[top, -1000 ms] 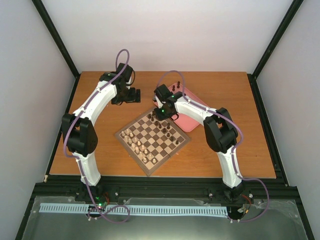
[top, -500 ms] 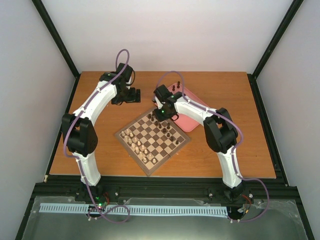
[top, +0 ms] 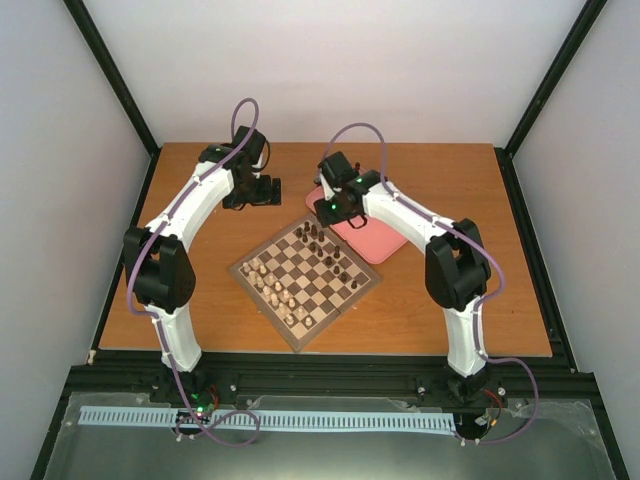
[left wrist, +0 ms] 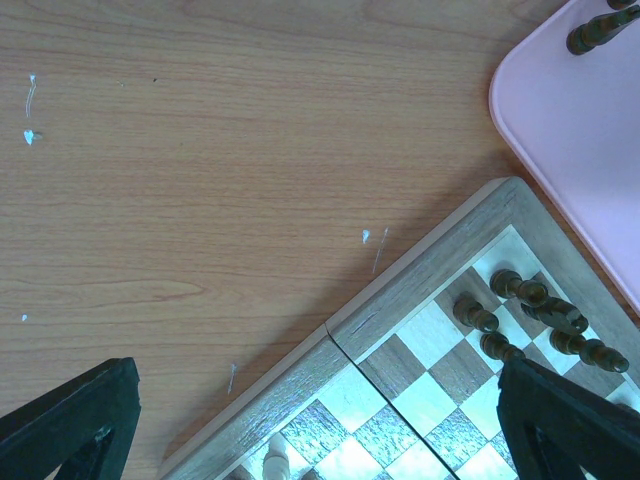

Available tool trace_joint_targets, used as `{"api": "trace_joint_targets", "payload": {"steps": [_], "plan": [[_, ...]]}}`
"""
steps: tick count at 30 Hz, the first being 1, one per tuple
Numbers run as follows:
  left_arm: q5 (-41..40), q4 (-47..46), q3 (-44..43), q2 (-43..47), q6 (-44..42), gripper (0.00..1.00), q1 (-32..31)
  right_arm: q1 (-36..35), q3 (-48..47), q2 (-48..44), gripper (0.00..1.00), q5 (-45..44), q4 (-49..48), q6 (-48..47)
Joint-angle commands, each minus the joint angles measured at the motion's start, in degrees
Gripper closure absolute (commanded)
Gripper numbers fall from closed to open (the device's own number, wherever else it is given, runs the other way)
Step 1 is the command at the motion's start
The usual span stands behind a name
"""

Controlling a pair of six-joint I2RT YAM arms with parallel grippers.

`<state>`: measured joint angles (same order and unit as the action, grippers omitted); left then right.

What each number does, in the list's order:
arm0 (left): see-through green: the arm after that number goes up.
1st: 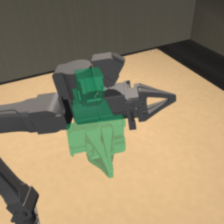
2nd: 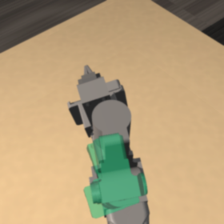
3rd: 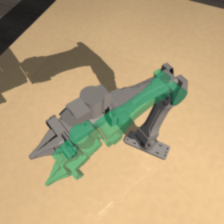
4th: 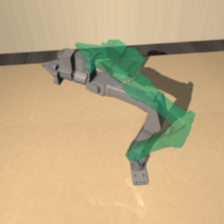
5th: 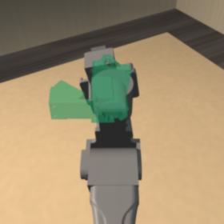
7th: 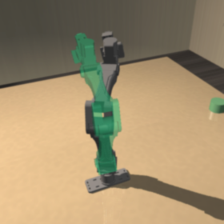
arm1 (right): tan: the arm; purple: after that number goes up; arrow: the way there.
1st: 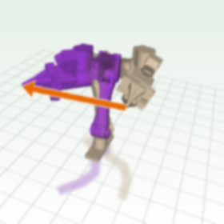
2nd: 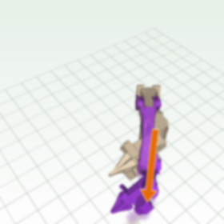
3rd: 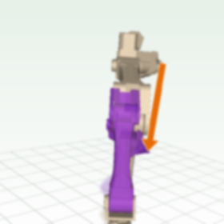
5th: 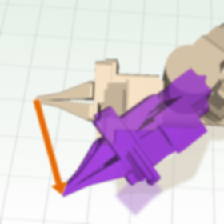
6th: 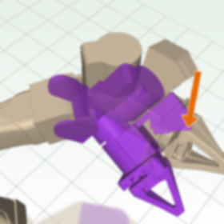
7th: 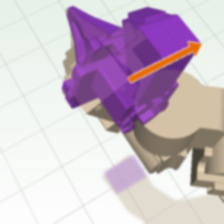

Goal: Set up the chess pieces on the board
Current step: Place the chess piece on the chessboard, then pick up the chess piece from the storage box.

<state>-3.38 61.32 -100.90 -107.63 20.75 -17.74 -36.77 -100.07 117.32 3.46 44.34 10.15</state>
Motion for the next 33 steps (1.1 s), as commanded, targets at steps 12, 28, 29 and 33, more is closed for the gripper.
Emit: {"api": "trace_joint_targets", "payload": {"steps": [12,28,29,33], "plan": [[0.68,-0.06,-1.48,1.64,0.09,0.0,-0.1,12.82,-32.05,15.74,0.4,-8.9,1.88,1.5],[1.23,0.37,-2.28,-1.2,0.14,0.0,-0.37,16.71,-42.31,30.93,0.4,-7.37,-7.11,0.6],[1.19,0.46,-2.28,-1.31,0.14,0.0,-0.37,16.73,-42.65,31.5,0.4,-7.38,-7.45,0.84],[0.98,0.62,-2.49,-1.95,0.0,0.0,-0.37,17.16,-43.78,33.25,0.42,-6.38,-8.71,1.99]]}}
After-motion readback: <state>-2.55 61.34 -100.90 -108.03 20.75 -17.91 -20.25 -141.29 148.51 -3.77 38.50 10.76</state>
